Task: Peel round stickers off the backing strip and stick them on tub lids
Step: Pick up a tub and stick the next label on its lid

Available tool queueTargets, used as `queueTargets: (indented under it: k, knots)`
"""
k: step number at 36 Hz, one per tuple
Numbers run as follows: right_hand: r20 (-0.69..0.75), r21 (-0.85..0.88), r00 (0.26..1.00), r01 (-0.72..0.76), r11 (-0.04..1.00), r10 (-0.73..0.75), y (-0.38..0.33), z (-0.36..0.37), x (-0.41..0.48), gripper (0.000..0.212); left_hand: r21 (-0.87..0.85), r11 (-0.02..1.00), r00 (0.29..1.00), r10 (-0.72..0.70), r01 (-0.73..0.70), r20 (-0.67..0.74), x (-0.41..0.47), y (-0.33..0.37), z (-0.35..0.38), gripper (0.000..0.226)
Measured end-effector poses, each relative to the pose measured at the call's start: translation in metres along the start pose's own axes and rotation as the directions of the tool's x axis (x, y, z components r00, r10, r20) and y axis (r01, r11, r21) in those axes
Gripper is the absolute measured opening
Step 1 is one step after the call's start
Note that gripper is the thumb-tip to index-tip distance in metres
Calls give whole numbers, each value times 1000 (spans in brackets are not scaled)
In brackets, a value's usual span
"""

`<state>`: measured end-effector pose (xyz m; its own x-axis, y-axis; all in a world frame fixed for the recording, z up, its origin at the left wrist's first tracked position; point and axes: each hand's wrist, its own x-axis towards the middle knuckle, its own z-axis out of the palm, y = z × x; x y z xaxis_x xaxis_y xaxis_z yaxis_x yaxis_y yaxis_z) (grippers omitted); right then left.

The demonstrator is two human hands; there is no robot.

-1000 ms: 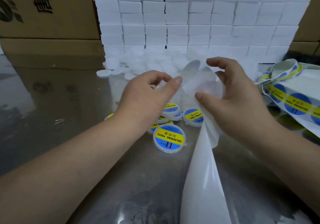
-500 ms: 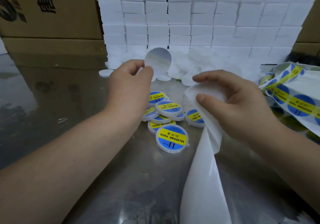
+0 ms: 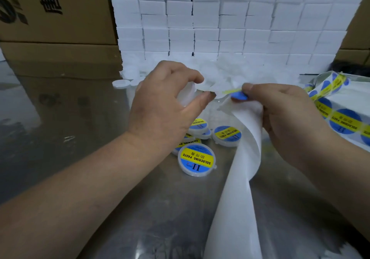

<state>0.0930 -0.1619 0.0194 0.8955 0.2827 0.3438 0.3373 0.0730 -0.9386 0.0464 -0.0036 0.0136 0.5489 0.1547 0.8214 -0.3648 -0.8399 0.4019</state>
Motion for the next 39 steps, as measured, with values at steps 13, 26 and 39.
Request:
queueTargets:
  k: [13,26,39]
  knots:
    - [3,-18,991,136,991,-136,-3,1,-4,36,-597,533,773,-578,600,261,12,-8,5,24]
    - [290,24,953,79,997,-83,2,7,-12,31,-774,78,740,-364,629,565,8,1,4,24]
    - [280,-52,957,96,994,-78,4,8,-11,21,-732,70,729,-198,678,655,2,0,8,38]
